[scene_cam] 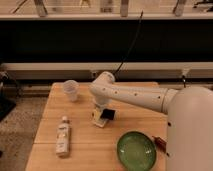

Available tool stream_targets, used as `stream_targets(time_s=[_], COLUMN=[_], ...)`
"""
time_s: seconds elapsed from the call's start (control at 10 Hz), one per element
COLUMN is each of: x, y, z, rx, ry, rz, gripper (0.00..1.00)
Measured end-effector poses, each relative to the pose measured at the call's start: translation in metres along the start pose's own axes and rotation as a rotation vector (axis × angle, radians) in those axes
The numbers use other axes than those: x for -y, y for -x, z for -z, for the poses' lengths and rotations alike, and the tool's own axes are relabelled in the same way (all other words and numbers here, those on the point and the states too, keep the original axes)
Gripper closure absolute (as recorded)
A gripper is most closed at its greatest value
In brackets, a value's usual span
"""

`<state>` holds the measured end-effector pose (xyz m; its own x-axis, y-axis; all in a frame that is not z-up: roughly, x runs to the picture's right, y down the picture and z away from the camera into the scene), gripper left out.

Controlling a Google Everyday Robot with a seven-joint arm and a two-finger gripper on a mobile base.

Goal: Place the eraser on the white sponge

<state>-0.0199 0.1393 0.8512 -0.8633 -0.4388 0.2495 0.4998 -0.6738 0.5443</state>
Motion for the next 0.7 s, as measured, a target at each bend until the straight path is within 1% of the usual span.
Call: stream_targets(time_s=[0.2,0.6,0.7], x=[0.0001,-0.0078,-0.0078], y=[-0.0004,-0.0004,0.0024], z=[0.0011,0.0058,0.0043], rx=[-0.003,-0.006,0.000], ry=[-0.003,-0.009,-0.008], rz=[0.000,-0.012,-0.011], gripper=[0.20,0.21,0.27])
